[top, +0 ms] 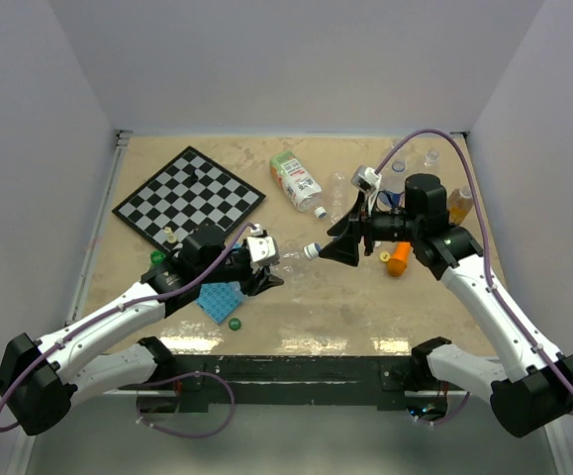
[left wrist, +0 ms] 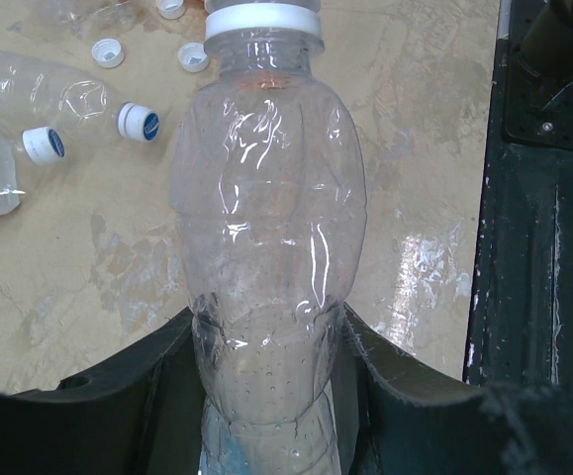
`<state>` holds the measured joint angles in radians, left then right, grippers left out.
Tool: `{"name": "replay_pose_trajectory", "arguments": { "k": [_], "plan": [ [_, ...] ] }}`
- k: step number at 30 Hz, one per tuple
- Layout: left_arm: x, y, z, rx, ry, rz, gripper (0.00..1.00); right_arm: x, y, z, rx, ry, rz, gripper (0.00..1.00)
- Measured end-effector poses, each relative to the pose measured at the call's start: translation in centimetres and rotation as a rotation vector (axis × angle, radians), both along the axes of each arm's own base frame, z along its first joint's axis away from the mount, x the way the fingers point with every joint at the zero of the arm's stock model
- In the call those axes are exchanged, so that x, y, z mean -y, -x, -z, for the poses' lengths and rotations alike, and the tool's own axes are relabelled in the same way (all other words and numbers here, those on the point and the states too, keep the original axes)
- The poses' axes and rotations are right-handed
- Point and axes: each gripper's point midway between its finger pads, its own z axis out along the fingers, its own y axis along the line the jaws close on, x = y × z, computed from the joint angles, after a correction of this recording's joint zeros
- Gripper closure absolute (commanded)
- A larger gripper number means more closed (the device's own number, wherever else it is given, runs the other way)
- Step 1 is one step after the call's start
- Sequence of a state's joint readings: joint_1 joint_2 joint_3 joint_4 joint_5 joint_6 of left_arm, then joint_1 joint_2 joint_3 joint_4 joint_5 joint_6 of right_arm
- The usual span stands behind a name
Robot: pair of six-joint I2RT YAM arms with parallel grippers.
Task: Unscrew the bottle caps
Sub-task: Unscrew the bottle cap from the plastic bottle.
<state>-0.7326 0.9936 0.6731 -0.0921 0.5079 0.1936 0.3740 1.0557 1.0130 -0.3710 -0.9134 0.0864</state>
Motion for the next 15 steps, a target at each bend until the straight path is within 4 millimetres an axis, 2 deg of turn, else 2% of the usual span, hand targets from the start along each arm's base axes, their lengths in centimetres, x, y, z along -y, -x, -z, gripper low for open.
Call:
{"name": "replay_pose_trajectory", "arguments": {
  "k": [10,15],
  "plan": [
    [0.0,0.0,0.0,0.000,0.000,0.000,0.98,-0.6,0.0,0.6,-0.026,0.007,-0.018,0.21],
    [0.0,0.0,0.0,0.000,0.000,-0.001,0.98,-1.3,0.2,1.3,-0.054,0.015,-0.043,0.24]
  ]
}}
